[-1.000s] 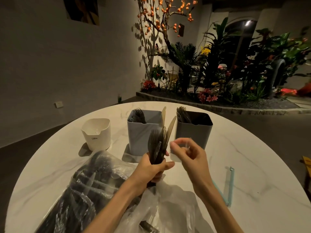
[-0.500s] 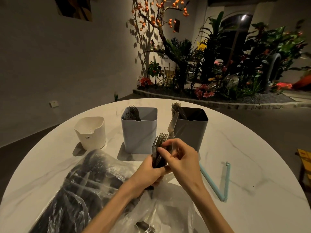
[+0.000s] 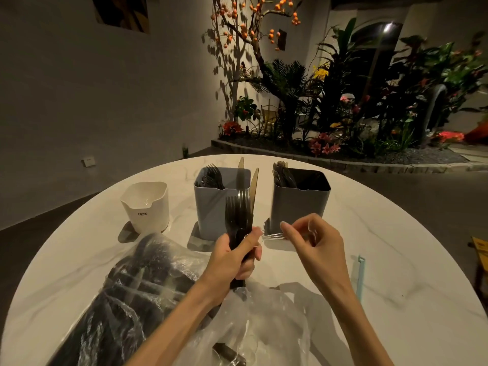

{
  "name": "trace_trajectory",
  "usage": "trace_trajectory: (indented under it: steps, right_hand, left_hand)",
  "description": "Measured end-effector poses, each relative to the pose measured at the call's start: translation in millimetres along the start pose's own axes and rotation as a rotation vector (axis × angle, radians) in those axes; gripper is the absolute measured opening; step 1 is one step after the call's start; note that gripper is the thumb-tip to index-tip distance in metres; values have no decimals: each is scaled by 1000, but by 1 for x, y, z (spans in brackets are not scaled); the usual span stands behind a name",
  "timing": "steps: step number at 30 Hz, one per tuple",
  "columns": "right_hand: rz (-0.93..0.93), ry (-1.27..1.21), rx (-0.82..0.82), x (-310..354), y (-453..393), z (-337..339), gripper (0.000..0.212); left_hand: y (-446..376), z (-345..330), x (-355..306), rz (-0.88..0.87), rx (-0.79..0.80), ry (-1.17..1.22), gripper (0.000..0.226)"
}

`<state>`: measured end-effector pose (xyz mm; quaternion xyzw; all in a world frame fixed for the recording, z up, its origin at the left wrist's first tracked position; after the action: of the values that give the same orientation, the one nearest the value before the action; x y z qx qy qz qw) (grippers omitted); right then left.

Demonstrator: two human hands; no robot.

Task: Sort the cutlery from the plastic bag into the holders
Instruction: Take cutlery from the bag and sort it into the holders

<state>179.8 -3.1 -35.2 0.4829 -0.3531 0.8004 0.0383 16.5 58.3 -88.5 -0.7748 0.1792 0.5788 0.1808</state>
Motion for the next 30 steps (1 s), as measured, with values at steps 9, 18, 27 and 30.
trace_trajectory:
  steps: [9, 18, 27, 30]
  right_hand:
    - [-35, 91, 513, 5, 27, -52, 31]
    - [-167, -89, 393, -17, 17, -44, 26]
    - [-571, -476, 201, -32, 16, -35, 63]
    - [-551, -561, 238, -11, 12, -41, 56]
  left_hand:
    - [2, 14, 7, 34, -185, -96, 34]
    - [-5, 8, 10, 16, -48, 1, 39]
    - [-5, 8, 11, 46, -47, 4, 28]
    - [-1, 9, 7, 62, -75, 20, 27]
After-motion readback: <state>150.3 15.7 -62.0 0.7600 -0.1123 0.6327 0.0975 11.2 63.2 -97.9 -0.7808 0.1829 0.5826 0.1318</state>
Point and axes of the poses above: each hand's wrist, its own y-axis away from the middle knuckle, its own z-axis out of the back of the hand, x = y × z, the point moved 8 cm from there along -y, towards the middle knuckle, and after that the axes turned 1 degree about x, right-handed, at the moved point
